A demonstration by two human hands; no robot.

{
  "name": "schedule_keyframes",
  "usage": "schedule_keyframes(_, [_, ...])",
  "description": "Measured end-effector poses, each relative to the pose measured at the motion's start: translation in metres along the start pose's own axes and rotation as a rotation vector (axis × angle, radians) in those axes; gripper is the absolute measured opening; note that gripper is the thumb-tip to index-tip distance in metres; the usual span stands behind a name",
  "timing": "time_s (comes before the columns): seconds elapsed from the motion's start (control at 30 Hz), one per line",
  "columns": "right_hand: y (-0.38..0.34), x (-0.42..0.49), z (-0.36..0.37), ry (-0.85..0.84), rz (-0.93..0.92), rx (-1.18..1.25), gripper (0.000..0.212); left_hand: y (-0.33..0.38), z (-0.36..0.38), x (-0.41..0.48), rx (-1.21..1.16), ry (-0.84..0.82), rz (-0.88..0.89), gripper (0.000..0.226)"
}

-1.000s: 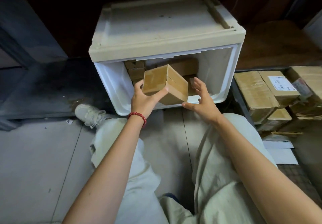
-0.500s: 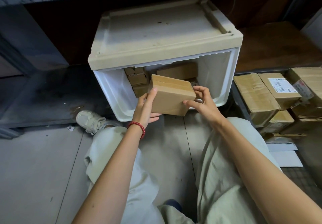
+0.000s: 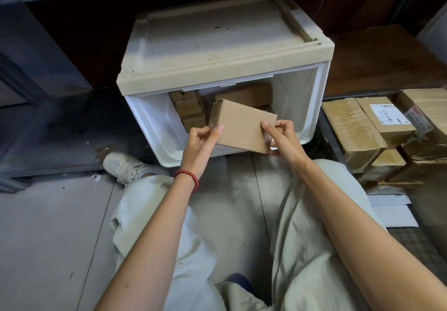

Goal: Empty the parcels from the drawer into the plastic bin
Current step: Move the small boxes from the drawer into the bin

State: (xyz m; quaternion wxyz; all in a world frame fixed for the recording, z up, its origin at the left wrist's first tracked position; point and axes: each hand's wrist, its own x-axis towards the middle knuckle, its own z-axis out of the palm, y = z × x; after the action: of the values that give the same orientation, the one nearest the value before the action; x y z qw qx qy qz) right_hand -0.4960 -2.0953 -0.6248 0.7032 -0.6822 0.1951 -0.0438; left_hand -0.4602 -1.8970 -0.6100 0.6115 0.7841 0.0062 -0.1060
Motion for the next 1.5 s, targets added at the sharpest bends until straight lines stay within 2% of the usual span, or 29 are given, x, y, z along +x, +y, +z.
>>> schedule_keyframes(0.07, [0.002,0.000,0.002,0.002,0.016,-0.023,0.037,0.000,0.000,-0.001,0.008,-0.002,0.024,0.079])
schedule_keyframes(0.17, [0.002,0.001,0.002,-0.012,0.041,-0.046,0.044,0.000,-0.001,-0.002,0.010,0.002,0.023,0.079])
schedule_keyframes(0.37, [-0.004,0.000,-0.001,-0.028,0.075,-0.053,0.039,-0.002,-0.001,-0.001,0.045,-0.041,-0.005,0.083])
schedule_keyframes(0.67, [-0.003,-0.001,0.001,-0.099,0.109,-0.110,0.059,0.000,-0.004,0.002,0.051,-0.017,0.049,0.056])
schedule_keyframes(0.83, [0.002,-0.001,0.001,-0.167,0.097,-0.146,0.045,-0.006,-0.007,0.006,0.141,0.062,0.083,0.071])
schedule_keyframes(0.97, [0.007,-0.008,0.002,-0.215,0.023,-0.277,0.066,-0.004,-0.006,0.006,0.180,0.129,0.052,0.048])
schedule_keyframes(1.0, [0.007,-0.010,0.002,-0.207,-0.006,-0.313,0.068,0.000,-0.004,0.005,0.186,0.135,0.054,0.044])
schedule_keyframes(1.07, [0.002,-0.011,0.000,-0.152,-0.069,-0.322,0.057,0.008,0.000,0.001,0.187,0.136,0.101,0.043])
schedule_keyframes(1.13, [-0.010,-0.016,-0.007,-0.084,-0.109,-0.235,0.044,0.016,0.006,-0.006,0.156,0.120,0.171,0.046])
schedule_keyframes(1.17, [-0.015,-0.018,-0.012,-0.063,-0.122,-0.183,0.044,0.019,0.010,-0.010,0.145,0.105,0.202,0.049])
schedule_keyframes(1.33, [-0.032,-0.035,-0.051,-0.026,-0.169,-0.147,0.068,0.036,0.041,-0.025,0.170,0.046,0.345,0.064])
schedule_keyframes(1.43, [-0.039,-0.048,-0.081,0.054,-0.227,-0.138,0.086,0.055,0.072,-0.027,0.229,-0.053,0.431,0.072])
schedule_keyframes(1.5, [-0.042,-0.057,-0.106,0.132,-0.237,-0.142,0.084,0.070,0.099,-0.029,0.313,-0.130,0.510,0.068])
